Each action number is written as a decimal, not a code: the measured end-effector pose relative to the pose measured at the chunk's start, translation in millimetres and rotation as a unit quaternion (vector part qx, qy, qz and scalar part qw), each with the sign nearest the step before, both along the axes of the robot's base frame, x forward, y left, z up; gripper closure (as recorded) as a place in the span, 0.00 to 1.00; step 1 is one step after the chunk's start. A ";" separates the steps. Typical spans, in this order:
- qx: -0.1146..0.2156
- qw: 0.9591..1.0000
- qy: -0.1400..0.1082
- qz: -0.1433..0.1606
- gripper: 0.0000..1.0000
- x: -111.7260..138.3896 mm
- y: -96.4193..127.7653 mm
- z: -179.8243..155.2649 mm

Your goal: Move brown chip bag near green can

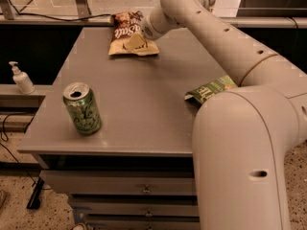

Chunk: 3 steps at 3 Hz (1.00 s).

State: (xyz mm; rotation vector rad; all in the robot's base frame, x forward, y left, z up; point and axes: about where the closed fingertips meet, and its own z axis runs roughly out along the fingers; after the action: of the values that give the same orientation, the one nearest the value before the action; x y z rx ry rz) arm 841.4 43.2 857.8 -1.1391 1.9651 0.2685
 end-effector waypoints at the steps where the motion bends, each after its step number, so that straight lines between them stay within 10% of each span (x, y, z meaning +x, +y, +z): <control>1: 0.006 1.000 0.004 0.000 0.64 -1.9 2.9 -3.7; 3: 0.016 0.999 -0.043 0.017 1.00 -42.8 -11.0 36.6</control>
Offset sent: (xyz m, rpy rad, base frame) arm -0.0343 -0.0107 0.0322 0.0436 -0.0737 0.0118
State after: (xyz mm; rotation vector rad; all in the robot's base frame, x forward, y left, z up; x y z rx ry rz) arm 798.6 32.2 894.4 -1.1462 1.8601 0.2646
